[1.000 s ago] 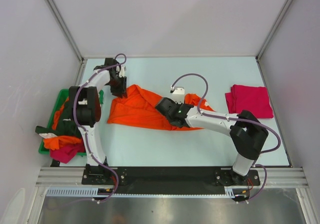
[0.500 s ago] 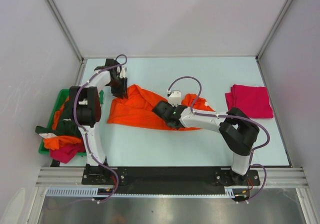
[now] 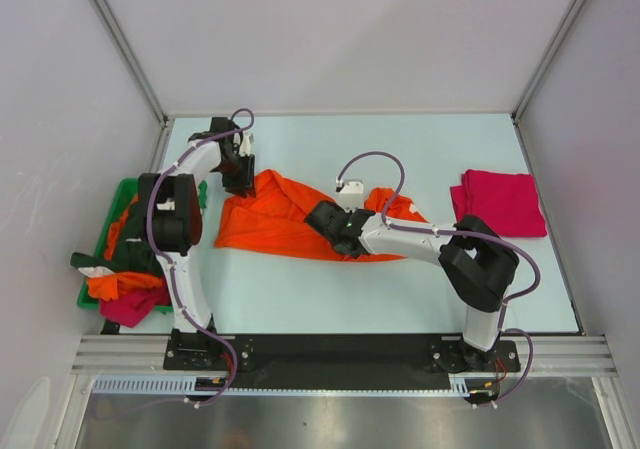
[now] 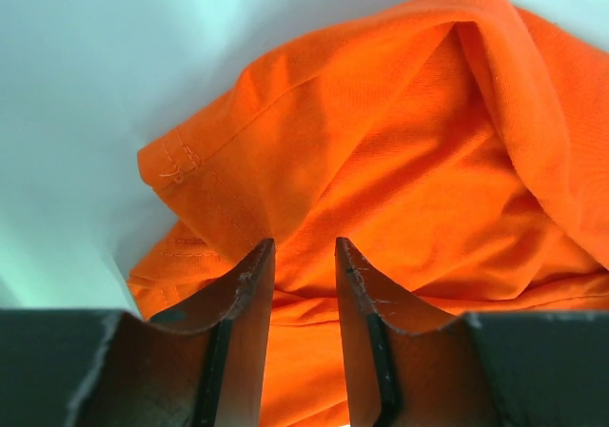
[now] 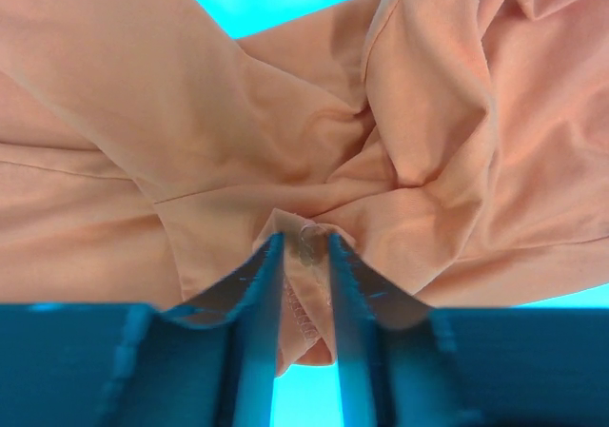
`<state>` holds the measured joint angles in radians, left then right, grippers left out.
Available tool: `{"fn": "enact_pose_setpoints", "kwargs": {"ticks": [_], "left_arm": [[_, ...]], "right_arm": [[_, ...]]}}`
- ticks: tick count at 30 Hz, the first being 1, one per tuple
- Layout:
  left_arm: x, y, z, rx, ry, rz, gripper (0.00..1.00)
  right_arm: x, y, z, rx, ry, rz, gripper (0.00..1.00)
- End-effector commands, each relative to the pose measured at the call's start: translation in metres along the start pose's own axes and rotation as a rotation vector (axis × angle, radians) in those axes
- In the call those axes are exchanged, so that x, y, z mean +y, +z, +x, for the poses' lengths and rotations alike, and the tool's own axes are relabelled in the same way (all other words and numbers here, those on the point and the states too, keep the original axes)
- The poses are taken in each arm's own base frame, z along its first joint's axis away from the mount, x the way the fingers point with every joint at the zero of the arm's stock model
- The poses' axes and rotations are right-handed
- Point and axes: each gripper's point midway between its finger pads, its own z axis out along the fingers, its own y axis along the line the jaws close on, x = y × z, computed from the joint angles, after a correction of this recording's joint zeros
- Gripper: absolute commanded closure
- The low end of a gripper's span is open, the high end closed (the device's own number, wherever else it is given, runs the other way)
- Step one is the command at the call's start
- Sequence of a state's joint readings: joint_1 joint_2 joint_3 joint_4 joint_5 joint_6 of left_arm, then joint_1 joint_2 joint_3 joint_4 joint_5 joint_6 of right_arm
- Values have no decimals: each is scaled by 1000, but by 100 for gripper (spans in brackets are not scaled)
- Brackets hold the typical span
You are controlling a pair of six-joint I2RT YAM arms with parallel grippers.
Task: Fold and stack the t-shirts
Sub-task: Grap the side of the flattened tshirt furthest away from the robot with both arms
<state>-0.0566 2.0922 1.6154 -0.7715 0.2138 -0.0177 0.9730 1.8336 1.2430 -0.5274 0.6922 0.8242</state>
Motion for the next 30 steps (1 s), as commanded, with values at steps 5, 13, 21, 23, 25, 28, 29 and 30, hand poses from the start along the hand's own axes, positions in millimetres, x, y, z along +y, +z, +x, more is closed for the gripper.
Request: {"fn": "enact_pose_setpoints", "kwargs": {"ticks": [5,13,21,23,25,28,29,30], "left_arm": [[-12,-23,-10,-64,35,24,63],[-11,-21,-8,-59,36,20,63],[-11,-22,-10,-64,35,21,63],[-13,-26,-13,-80,37,26,63],[-14,-29,-14,-89,38,28,63],[-16,-33,-15,-102,41,33,63],[-16,-35,-16,-107,43,36,63],[-17,-36,-15,-110,43,36,64]], "right_arm": [[7,0,-12,-25,20,-2,59],[2,8,3,9,-2,25,69],[-1,2,-3,-13,11,31,100],[1,-6,-18,-46,21,21,100],[0,-13,-35,-82,24,18,100],[-9,-22,-70,-137,62,21,100],[-12,-25,-81,-155,77,20,100],[-21,-26,-95,-175,106,27,100]]}}
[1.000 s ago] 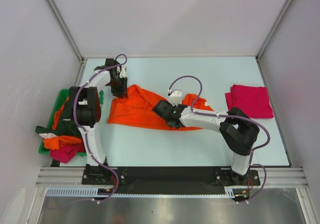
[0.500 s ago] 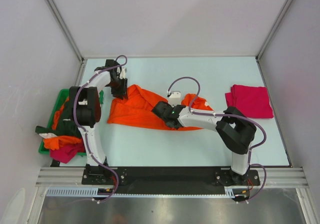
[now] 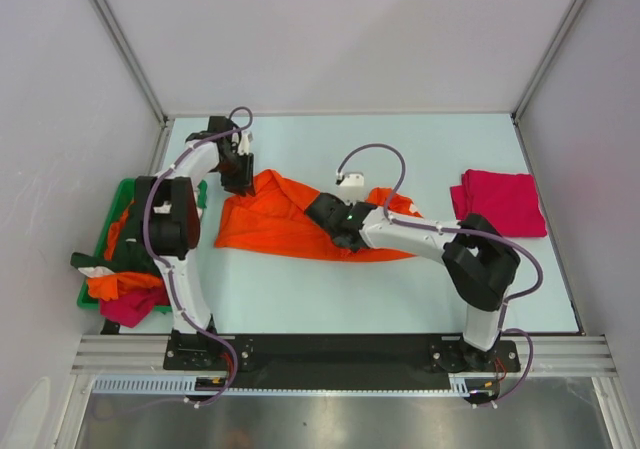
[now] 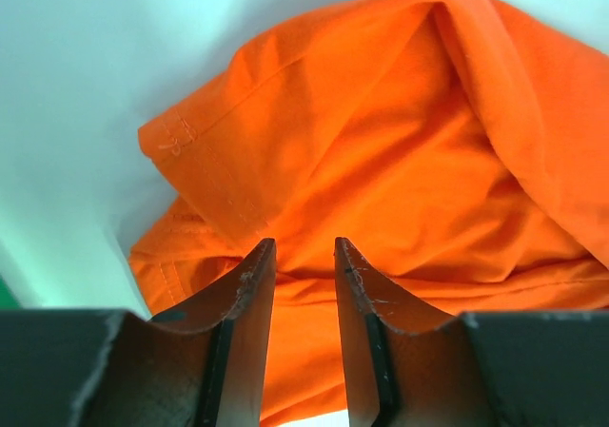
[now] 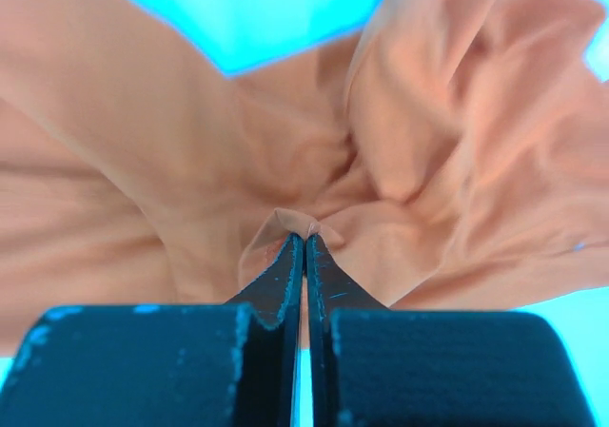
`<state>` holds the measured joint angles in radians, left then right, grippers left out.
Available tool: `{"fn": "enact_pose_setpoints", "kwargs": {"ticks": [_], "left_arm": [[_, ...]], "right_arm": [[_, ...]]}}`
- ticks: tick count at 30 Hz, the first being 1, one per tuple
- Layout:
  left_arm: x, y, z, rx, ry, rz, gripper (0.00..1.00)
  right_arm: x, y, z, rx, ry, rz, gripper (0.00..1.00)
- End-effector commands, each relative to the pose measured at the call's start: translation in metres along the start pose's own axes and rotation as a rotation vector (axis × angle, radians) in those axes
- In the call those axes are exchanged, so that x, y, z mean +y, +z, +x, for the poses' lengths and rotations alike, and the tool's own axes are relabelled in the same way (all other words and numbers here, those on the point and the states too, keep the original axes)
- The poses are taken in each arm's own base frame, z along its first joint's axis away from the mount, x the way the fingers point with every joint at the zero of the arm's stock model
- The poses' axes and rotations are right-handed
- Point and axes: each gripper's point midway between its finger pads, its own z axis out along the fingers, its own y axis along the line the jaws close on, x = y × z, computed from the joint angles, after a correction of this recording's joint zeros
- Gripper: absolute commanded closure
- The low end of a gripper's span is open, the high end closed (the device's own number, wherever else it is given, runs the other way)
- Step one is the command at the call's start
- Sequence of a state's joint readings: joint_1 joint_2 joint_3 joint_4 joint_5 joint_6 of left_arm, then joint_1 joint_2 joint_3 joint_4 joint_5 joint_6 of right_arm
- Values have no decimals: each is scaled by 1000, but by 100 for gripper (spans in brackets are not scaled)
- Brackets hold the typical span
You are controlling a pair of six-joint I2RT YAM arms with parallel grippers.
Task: Fold and stack the t-shirts
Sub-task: Grap the side of the flattened tshirt furthest away from the robot with both arms
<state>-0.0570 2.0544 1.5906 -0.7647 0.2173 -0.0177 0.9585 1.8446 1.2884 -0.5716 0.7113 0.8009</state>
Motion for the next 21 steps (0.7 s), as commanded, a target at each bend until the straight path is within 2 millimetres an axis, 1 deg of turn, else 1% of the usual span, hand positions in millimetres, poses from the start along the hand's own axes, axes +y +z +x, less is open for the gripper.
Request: {"fn": "enact_pose_setpoints", "kwargs": {"ticks": [1,2,3,5,6,8,9,11,12,16,18,21], "left_arm": [[-14,-28,-17,-99,41,34,64],[-15,-28,-16,-101,41,34,63],[-14,-29,-16,-104,40,33,64],[-14,-29,-17,-110,41,31,63],[-14,-29,-17,-110,40,31,63],[-11,-28,-19,-115,36,17,63],[-11,-27,-20,-117,31,16,63],[-8,-24,-21,-116,25,6,63],[-5,-24,-22,-120,17,-7,63],[6,-17,-28,-121,3,-50,62],[14,-17,-36,-134,-13,-79,62],[25,-13,-44,-140,-30,-120,61]], "right_arm": [[-26,-25,-91,-177,126,10,100],[-32,-24,-98,-184,137,16,100],[-43,-19,-107,-191,161,36,100],[-53,-13,-114,-191,155,47,100],[-63,-8,-122,-199,169,65,100],[-71,-2,-128,-203,157,80,100],[-79,4,-133,-205,172,93,100],[-86,11,-138,-206,178,100,100],[-89,17,-141,-202,188,102,100],[-90,26,-150,-205,191,99,100],[-87,26,-154,-210,187,87,100],[-83,30,-154,-208,172,78,100]]}}
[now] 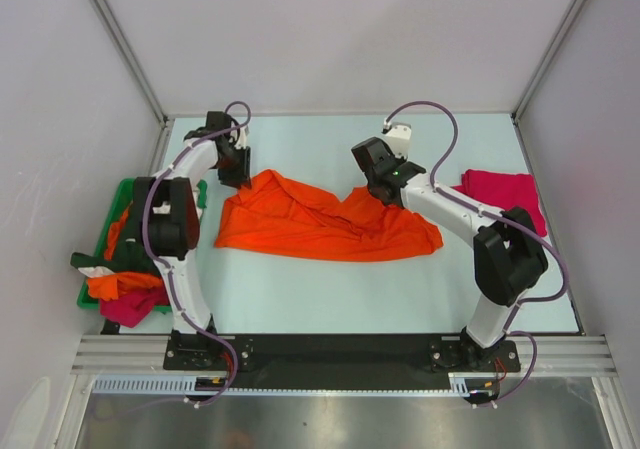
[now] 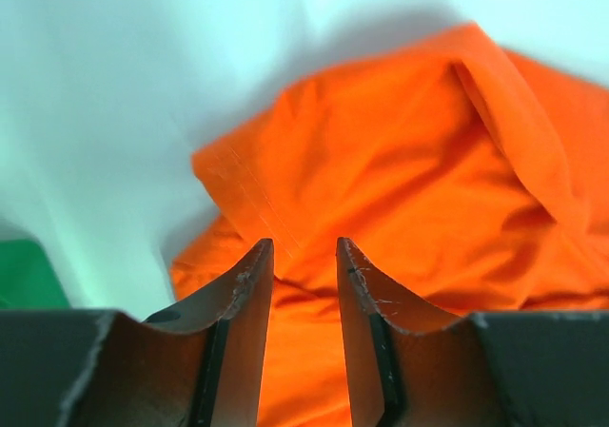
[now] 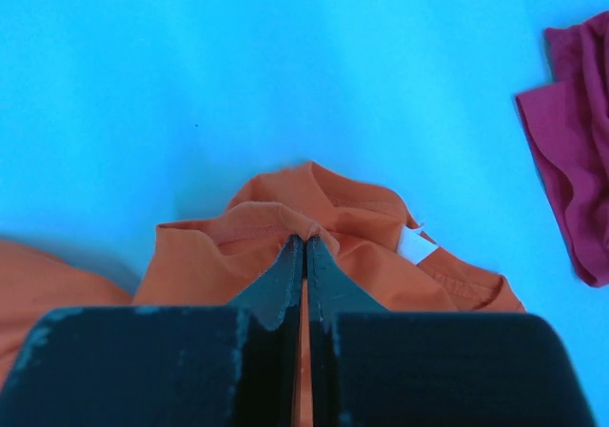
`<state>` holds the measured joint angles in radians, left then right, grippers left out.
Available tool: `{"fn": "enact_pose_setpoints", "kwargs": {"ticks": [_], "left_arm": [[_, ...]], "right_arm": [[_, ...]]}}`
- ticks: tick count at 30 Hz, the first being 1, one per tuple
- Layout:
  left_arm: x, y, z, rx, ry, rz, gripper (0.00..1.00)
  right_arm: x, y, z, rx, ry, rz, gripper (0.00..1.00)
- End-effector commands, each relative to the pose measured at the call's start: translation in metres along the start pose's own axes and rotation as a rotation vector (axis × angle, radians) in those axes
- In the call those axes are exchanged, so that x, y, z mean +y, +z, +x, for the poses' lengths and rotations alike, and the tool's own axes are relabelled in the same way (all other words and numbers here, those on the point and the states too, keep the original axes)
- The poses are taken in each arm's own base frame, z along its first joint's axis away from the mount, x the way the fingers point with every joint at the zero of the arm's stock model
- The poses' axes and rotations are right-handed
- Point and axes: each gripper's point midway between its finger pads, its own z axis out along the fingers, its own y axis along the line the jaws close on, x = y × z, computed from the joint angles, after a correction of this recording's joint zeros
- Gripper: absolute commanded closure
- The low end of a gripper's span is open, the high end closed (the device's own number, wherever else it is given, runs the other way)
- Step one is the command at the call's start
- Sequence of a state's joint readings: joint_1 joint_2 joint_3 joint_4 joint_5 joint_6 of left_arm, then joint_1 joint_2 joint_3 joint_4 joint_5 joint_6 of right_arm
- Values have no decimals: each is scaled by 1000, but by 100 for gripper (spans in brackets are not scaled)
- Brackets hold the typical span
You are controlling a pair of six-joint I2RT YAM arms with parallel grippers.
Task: Fold and stack the t-shirts
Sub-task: Grap the side of the flattened tshirt furthest away from the robot with both arms
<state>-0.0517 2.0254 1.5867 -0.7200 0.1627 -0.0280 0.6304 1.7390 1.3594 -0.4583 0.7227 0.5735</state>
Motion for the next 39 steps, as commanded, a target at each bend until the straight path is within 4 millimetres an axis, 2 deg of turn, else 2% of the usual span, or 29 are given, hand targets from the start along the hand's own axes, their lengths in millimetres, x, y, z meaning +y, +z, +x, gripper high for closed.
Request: {"fn": "enact_pose_setpoints", "kwargs": {"ticks": [1,7,22,25,27,28,31,37,38,39], "left_arm": [[20,2,-29,-65,-30,-83,61],[36,14,-34,-56,-41,-163,61],[41,27,-26,-18,-39,-166,62],[39,31,-25,-8,-39,-153,76],[39,31,-27,-14,-38,-151,96],[39,31,-27,-16,-38,-151,100],[39,26,-30,-36,-37,-151,100],[35,-3,-66,-168,-21,-146,100],[36,-5,-71,-180,-17,-150,100],[36,-6,-74,-186,-15,-152,100]], "right_arm": [[17,0,-23,-48,10,-48,100],[19,7,-23,-40,1,-54,100],[22,13,-17,-29,-6,-61,100],[21,14,-19,-33,-8,-57,100],[20,15,-19,-34,-9,-56,100],[20,16,-21,-37,-7,-56,100],[19,19,-27,-46,-4,-54,100],[9,37,-66,-94,45,-18,100],[11,37,-80,-117,60,-23,100],[8,47,-81,-111,58,-5,100]]}}
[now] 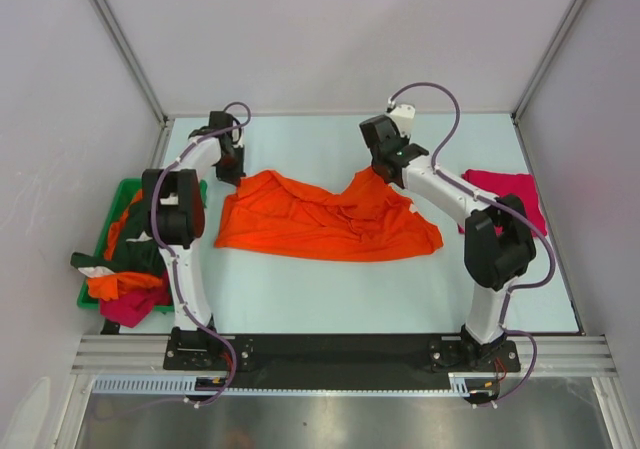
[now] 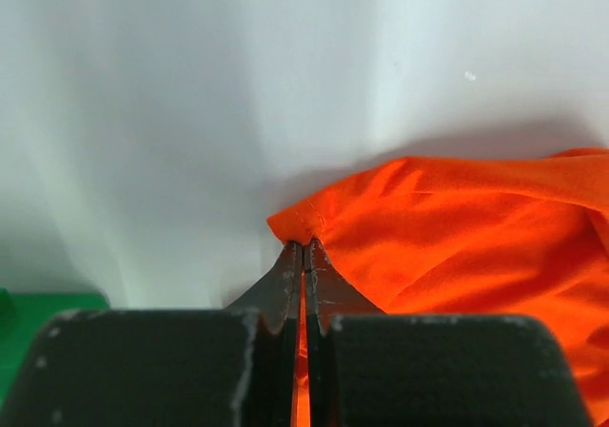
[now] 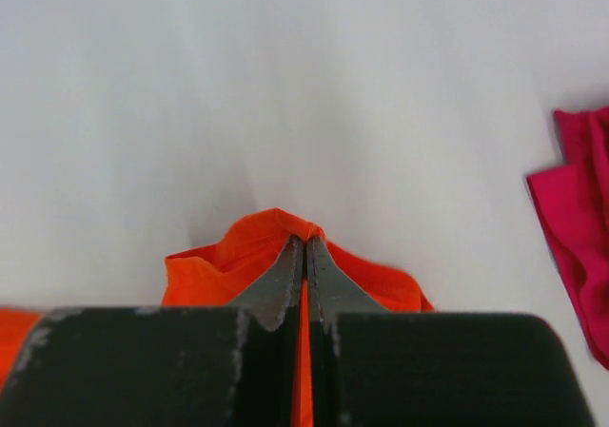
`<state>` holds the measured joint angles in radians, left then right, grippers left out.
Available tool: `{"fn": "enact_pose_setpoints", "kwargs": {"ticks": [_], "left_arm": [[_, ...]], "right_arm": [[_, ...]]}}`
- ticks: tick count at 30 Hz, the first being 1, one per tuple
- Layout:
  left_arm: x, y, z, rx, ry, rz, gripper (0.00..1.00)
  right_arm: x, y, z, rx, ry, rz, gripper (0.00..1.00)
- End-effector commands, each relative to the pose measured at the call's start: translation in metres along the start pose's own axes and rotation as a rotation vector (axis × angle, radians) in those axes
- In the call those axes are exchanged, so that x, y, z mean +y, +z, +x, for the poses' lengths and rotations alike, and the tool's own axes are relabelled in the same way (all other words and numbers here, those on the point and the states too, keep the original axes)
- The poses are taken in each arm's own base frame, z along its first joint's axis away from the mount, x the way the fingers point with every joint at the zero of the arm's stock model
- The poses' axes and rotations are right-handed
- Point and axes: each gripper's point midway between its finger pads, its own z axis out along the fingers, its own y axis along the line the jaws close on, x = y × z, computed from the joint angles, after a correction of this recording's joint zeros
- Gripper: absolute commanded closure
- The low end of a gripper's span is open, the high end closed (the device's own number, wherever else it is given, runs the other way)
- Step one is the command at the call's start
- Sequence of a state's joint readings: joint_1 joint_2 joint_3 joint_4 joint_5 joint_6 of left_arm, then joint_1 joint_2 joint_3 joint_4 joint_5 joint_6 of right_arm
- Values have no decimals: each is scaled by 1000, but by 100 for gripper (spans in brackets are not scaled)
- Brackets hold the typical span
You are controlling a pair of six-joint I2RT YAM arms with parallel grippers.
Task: Fold and stack the t-shirts
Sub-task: Grap the side of the flattened tshirt furthest away from the robot with both arms
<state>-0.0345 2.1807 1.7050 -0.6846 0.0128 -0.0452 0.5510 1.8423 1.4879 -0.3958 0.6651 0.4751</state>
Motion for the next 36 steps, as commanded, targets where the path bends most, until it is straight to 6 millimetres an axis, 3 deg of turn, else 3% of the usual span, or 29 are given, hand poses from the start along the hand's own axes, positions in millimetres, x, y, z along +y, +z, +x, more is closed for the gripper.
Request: {"fn": "enact_pose_setpoints", "kwargs": {"ticks": [1,10,20,33,34,36], "left_arm": [[1,-45,-60,-192,1,7,100],[10,-64,-90,-268,-13,-12,100],[11,-82,-122,-339,-18,-12,100],[28,-72,-128,-341,-47,-95,100],[44,-72,-127,-341,-70,-113,100],[49,-72,-127,-341,-78,-122,100]], "right_arm": [[-1,19,-50,-87,57,17,100],[11,50,-73,-109,57,24,100],[26,69,-107,-177,62,18,100],[49,84,-145,-269,88,-46,100],[50,87,-145,-269,87,-47,100],[53,87,-149,-283,89,-55,100]]}}
